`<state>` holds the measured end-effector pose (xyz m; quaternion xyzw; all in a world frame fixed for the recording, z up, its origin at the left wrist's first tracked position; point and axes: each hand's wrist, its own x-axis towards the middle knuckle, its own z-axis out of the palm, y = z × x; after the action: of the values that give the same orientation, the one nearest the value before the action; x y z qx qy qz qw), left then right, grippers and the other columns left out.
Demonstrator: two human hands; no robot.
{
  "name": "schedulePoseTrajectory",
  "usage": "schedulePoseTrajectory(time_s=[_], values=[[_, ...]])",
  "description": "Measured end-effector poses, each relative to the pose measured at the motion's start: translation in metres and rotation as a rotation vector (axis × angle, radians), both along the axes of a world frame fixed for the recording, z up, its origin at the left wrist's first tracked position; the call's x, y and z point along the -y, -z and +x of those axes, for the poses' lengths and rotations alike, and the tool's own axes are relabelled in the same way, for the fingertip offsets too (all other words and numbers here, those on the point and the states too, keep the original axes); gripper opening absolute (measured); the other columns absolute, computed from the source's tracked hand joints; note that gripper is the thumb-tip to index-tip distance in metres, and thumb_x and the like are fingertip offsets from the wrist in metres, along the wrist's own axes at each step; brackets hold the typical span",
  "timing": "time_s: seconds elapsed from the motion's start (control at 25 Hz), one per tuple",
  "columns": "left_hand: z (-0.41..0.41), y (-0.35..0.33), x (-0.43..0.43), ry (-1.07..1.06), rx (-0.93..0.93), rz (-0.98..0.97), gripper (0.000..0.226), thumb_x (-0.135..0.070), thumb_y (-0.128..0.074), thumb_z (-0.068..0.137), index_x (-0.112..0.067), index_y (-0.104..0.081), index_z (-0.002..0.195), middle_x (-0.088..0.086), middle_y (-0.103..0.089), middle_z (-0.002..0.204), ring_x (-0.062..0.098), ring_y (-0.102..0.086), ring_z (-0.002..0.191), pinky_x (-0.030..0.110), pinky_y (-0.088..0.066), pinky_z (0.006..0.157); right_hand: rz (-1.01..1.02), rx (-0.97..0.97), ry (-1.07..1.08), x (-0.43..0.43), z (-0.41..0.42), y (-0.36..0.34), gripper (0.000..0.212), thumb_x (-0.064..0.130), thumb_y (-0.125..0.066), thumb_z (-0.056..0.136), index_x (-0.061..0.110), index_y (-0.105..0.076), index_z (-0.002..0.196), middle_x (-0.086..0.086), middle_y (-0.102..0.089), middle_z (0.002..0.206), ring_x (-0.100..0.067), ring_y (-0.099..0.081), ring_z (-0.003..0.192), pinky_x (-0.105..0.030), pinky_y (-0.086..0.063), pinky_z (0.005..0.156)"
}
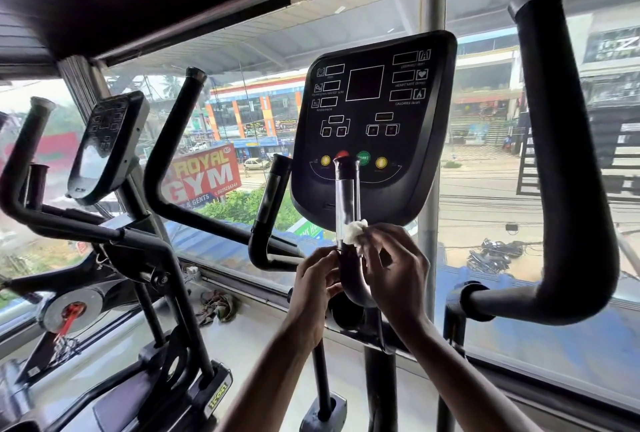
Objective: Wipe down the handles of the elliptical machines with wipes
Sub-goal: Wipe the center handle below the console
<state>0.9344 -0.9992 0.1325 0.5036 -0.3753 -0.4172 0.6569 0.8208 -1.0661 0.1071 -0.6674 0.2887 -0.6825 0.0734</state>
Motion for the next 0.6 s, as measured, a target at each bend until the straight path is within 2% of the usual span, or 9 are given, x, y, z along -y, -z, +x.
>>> schedulePoseTrajectory(time_s=[0.16,0.24,0.32,0.44,0.52,0.6], values=[[0.002,0.001,-0.001,0.018,-0.043,0.003,0.024,-0.006,-0.051,0.099,-0.013,-0.072,0.092,0.004,-0.074,0.086,0.019,-0.068,0.082,0.031,-0.052,0.076,-0.157,-0.16,-0.068,-0.002,0.005,-0.002,0.024,0.025,-0.063,0.103,0.008,-0.08,0.104,-0.003,-0.073,0.109,-0.017,-0.068,0.097,-0.026,-0.053,0.091],[0.002,0.001,0.0,0.011,-0.084,0.01,0.025,-0.007,-0.05,0.099,-0.015,-0.072,0.089,0.005,-0.073,0.086,0.019,-0.067,0.079,0.031,-0.05,0.074,-0.13,-0.165,-0.002,0.004,0.006,-0.012,0.018,0.02,-0.067,0.1,0.009,-0.081,0.105,-0.002,-0.073,0.109,-0.02,-0.068,0.098,-0.031,-0.055,0.089],[0.001,0.002,0.001,-0.002,-0.148,0.024,0.027,-0.01,-0.049,0.101,-0.016,-0.071,0.087,0.003,-0.074,0.084,0.017,-0.067,0.076,0.031,-0.049,0.074,-0.129,-0.187,0.045,0.009,0.006,-0.022,0.012,0.014,-0.074,0.096,0.009,-0.081,0.104,-0.001,-0.072,0.109,-0.02,-0.065,0.098,-0.03,-0.054,0.088],[0.003,0.004,0.0,0.004,-0.195,0.014,0.03,-0.015,-0.045,0.104,-0.014,-0.073,0.092,0.006,-0.077,0.091,0.019,-0.07,0.081,0.035,-0.051,0.08,-0.247,-0.383,-0.014,0.011,0.007,-0.029,0.011,0.016,-0.078,0.092,0.011,-0.082,0.1,0.001,-0.07,0.106,-0.019,-0.06,0.098,-0.021,-0.049,0.09],[0.005,0.004,-0.001,0.002,-0.18,0.016,0.031,-0.016,-0.044,0.104,-0.013,-0.075,0.096,0.008,-0.078,0.096,0.019,-0.071,0.085,0.036,-0.051,0.082,-0.207,-0.347,0.013,0.018,0.007,-0.043,0.012,0.018,-0.079,0.091,0.01,-0.082,0.099,0.001,-0.069,0.103,-0.019,-0.06,0.095,-0.015,-0.044,0.09],[0.007,0.004,0.0,0.007,-0.169,0.023,0.032,-0.016,-0.043,0.105,-0.012,-0.074,0.098,0.008,-0.078,0.098,0.019,-0.072,0.087,0.036,-0.051,0.083,-0.172,-0.285,0.055,0.02,0.012,-0.052,0.009,0.014,-0.079,0.09,0.009,-0.082,0.096,0.0,-0.069,0.103,-0.02,-0.061,0.093,-0.018,-0.047,0.088]])
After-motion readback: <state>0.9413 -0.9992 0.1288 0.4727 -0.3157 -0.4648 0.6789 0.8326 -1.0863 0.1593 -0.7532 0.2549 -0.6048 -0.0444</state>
